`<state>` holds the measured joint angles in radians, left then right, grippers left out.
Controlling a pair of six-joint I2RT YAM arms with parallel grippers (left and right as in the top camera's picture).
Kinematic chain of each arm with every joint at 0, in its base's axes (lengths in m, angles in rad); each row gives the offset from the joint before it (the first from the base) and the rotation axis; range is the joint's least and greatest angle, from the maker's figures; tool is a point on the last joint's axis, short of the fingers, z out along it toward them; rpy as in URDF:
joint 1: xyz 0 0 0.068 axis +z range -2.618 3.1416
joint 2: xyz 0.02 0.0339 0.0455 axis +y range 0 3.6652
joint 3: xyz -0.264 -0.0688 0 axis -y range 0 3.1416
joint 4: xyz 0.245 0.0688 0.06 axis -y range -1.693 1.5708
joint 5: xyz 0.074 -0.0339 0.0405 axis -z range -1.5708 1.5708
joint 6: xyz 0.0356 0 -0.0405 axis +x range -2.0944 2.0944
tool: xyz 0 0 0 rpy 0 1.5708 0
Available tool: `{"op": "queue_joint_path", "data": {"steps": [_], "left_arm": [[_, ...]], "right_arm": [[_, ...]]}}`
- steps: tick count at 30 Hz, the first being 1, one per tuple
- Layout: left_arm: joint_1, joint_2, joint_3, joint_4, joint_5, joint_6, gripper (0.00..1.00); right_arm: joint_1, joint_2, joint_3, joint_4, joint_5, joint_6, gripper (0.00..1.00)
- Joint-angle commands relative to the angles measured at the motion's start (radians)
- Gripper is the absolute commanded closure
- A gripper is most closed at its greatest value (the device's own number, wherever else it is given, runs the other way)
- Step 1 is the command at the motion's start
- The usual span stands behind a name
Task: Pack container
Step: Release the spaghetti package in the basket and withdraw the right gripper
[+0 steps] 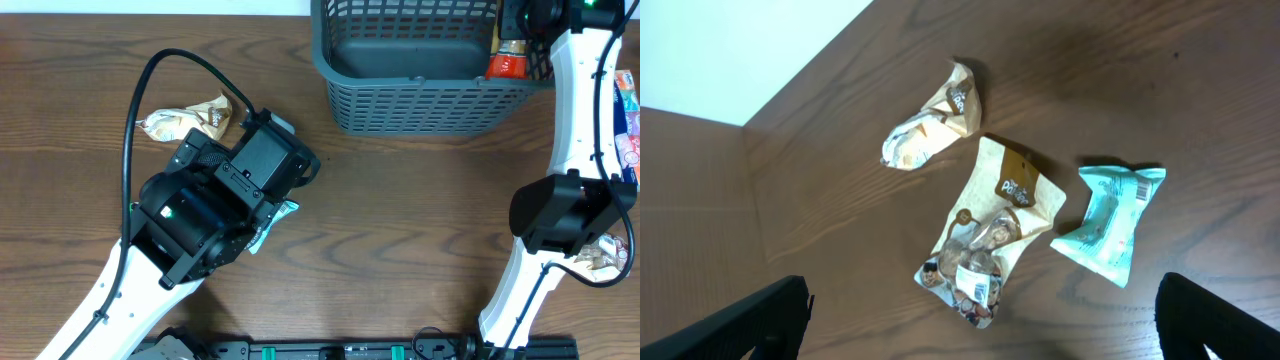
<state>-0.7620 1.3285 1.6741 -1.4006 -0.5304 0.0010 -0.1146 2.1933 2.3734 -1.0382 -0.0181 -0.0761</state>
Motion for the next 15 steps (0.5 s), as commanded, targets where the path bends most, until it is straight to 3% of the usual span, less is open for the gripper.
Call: {"op": "queue_joint_path", "data": {"steps": [1, 5, 10, 15], "left_arm": [[0.004, -0.009, 0.003, -0.01, -0.001, 0.002, 0.01], [0.004, -0.009, 0.003, -0.01, -0.001, 0.002, 0.01], [0.004, -0.009, 0.003, -0.01, -0.001, 0.002, 0.02], [0.004, -0.009, 0.003, -0.01, -0.001, 0.002, 0.01]], "right_arm": [[-0.004, -0.046, 0.024, 0.034, 0.007, 0.016, 0.98], [-0.005, -0.046, 0.019, 0.033, 0.007, 0.016, 0.98], [-0.005, -0.046, 0.019, 0.035, 0.007, 0.008, 0.8], [-0.005, -0.046, 0.019, 0.033, 0.007, 0.007, 0.78]]}}
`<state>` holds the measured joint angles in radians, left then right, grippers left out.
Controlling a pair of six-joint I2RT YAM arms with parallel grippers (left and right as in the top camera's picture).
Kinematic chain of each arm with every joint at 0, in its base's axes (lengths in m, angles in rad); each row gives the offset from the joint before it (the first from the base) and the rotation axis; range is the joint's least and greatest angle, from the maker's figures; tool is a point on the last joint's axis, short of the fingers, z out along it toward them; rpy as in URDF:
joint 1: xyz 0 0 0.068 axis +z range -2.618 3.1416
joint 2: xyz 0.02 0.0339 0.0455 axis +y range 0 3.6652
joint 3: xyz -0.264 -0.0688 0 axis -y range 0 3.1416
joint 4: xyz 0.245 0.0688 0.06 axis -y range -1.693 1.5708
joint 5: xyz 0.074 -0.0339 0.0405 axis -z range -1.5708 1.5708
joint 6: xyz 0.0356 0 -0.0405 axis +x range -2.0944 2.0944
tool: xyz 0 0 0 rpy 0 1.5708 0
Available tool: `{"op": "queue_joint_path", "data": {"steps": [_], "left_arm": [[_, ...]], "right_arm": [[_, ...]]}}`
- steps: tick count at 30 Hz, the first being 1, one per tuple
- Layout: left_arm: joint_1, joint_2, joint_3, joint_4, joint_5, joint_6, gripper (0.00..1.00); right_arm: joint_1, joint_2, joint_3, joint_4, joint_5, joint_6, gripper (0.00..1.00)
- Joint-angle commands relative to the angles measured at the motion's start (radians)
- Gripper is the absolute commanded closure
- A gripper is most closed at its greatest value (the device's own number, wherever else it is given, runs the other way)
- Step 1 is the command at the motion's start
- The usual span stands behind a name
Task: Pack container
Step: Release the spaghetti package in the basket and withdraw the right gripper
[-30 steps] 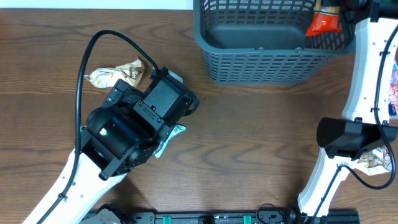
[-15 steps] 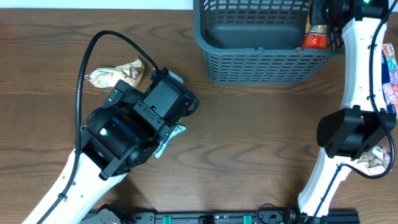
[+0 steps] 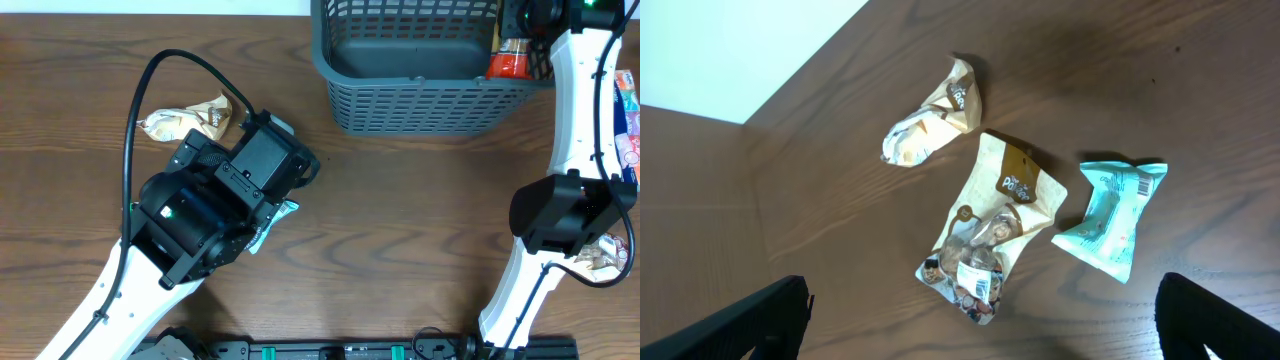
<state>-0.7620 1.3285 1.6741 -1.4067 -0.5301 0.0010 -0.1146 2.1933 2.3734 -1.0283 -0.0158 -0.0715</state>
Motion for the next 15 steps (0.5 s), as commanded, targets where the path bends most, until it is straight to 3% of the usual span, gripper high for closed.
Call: {"op": "queue_joint_path", "data": {"steps": [1, 10, 12, 15], "left_arm": [[0.004, -0.009, 0.003, -0.003, -0.001, 0.002, 0.01], [0.004, -0.009, 0.003, -0.018, -0.001, 0.002, 0.01], [0.004, -0.009, 0.003, -0.023, -0.001, 0.002, 0.01], [0.004, -0.009, 0.003, -0.029, -0.001, 0.002, 0.01]], "right_arm": [[-0.005, -0.046, 0.019, 0.023, 0.005, 0.003, 0.78], [-0.005, -0.046, 0.019, 0.022, 0.005, 0.003, 0.81], [-0.005, -0.046, 0.019, 0.022, 0.005, 0.003, 0.78], [-0.005, -0.046, 0.019, 0.023, 0.005, 0.003, 0.64]]}}
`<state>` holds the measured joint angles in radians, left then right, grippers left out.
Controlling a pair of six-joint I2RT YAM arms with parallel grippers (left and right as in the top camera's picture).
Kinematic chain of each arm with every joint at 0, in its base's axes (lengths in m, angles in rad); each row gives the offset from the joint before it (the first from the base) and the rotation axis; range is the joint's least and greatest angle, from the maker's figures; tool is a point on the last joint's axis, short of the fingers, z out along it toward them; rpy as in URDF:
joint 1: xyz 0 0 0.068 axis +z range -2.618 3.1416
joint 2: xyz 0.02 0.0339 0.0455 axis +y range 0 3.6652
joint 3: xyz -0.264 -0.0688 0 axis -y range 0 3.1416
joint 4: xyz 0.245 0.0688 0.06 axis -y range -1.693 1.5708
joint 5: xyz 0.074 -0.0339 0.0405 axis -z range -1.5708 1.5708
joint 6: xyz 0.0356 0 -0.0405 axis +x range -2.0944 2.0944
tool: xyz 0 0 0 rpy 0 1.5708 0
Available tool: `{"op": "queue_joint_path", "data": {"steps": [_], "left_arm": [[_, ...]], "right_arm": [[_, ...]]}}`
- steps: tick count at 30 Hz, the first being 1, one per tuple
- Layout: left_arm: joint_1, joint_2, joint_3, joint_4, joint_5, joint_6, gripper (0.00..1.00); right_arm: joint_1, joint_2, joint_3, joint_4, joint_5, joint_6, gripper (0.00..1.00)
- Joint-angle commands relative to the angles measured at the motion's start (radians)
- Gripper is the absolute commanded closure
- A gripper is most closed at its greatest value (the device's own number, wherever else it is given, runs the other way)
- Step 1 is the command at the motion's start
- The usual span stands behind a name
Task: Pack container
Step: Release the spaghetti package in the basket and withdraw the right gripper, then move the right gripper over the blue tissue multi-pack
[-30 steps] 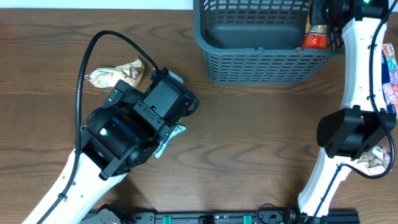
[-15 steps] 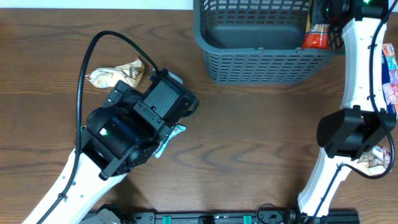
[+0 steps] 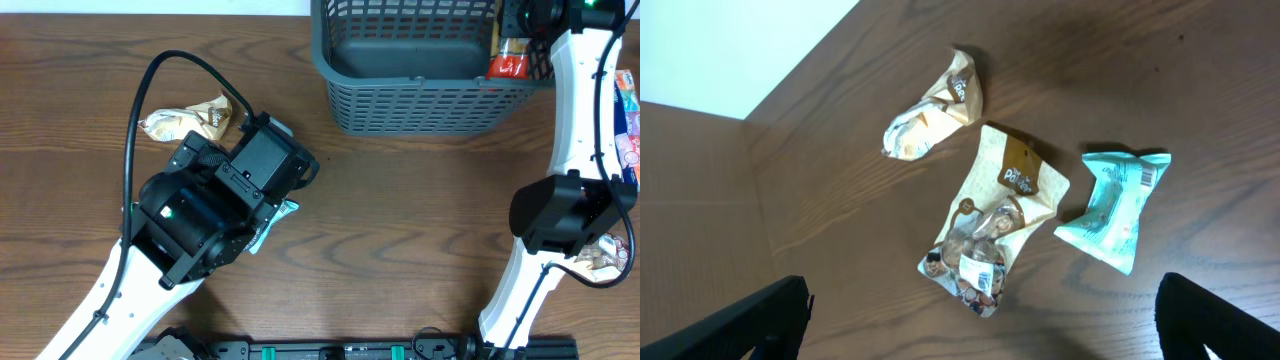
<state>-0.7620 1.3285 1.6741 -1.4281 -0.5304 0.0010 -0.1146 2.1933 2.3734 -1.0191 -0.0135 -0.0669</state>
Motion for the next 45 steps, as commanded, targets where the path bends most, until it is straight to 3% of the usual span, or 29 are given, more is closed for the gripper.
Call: {"op": "queue_joint_path", "data": {"steps": [1, 14, 22, 26, 32, 38, 45], "left_arm": [[0.004, -0.009, 0.003, -0.008, -0.001, 0.002, 0.01], [0.004, -0.009, 0.003, -0.007, -0.001, 0.002, 0.01], [0.004, -0.009, 0.003, -0.007, -0.001, 0.002, 0.01], [0.004, -0.009, 0.003, -0.007, -0.001, 0.002, 0.01], [0.004, -0.009, 0.003, -0.007, -0.001, 0.002, 0.02], [0.004, -0.009, 0.003, -0.007, -0.001, 0.002, 0.01], [0.004, -0.009, 0.003, -0.007, -0.001, 0.003, 0.01]], "right_arm": [[-0.005, -0.046, 0.019, 0.013, 0.002, -0.001, 0.64], [-0.01, -0.047, 0.028, 0.081, 0.011, -0.021, 0.56], [-0.087, -0.047, 0.306, 0.051, 0.011, -0.024, 0.28], [-0.182, -0.047, 0.423, -0.048, 0.014, -0.023, 0.04], [-0.372, -0.046, 0.437, -0.205, -0.022, 0.0, 0.01], [-0.54, -0.046, 0.387, -0.437, -0.295, -0.315, 0.01], [-0.606, -0.046, 0.197, -0.571, -0.213, -0.564, 0.01]]}}
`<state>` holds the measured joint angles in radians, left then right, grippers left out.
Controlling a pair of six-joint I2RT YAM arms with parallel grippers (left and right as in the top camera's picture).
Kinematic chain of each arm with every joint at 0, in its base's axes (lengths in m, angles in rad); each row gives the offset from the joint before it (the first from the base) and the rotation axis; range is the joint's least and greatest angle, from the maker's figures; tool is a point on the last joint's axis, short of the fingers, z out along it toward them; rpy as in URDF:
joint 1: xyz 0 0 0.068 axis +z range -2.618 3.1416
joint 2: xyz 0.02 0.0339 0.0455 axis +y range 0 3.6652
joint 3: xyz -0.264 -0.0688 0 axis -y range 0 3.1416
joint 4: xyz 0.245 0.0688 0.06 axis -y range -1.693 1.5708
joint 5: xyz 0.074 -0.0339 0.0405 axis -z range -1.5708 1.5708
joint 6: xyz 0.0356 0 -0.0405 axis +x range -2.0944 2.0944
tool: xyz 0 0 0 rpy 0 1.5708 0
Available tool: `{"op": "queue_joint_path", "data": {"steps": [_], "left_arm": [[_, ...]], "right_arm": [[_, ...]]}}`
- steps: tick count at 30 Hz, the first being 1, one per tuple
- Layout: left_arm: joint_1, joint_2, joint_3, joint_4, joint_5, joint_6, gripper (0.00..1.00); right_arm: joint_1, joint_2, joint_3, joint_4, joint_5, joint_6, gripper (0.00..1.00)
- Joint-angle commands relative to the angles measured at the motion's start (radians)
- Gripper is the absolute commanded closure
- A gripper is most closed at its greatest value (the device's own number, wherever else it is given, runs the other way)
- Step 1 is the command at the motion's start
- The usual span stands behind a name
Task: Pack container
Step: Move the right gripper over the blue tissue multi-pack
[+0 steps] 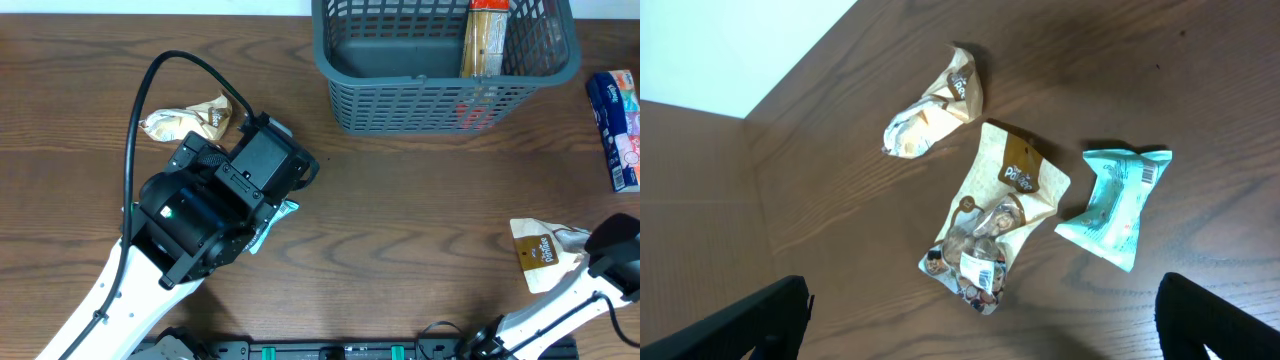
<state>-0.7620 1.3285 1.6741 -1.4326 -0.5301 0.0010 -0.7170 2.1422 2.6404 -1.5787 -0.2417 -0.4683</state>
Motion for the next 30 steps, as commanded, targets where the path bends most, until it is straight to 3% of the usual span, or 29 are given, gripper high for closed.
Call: {"op": "queue_joint_path", "data": {"steps": [1, 8, 14, 20, 30], "left_arm": [[0.004, -0.009, 0.003, -0.002, -0.002, 0.003, 0.01], [0.004, -0.009, 0.003, -0.003, -0.001, 0.002, 0.01], [0.004, -0.009, 0.003, -0.003, -0.001, 0.002, 0.01], [0.004, -0.009, 0.003, -0.003, -0.001, 0.002, 0.02], [0.004, -0.005, 0.003, -0.027, -0.001, -0.048, 0.01]], "right_arm": [[-0.002, 0.005, -0.11, -0.002, 0.053, -0.167, 0.01], [0.006, 0.007, -0.307, 0.179, 0.157, -0.177, 0.01], [0.023, 0.027, -0.313, 0.286, 0.245, -0.19, 0.05], [0.023, 0.101, -0.313, 0.404, 0.305, -0.145, 0.01], [0.024, 0.268, -0.312, 0.504, 0.296, -0.113, 0.01]]}}
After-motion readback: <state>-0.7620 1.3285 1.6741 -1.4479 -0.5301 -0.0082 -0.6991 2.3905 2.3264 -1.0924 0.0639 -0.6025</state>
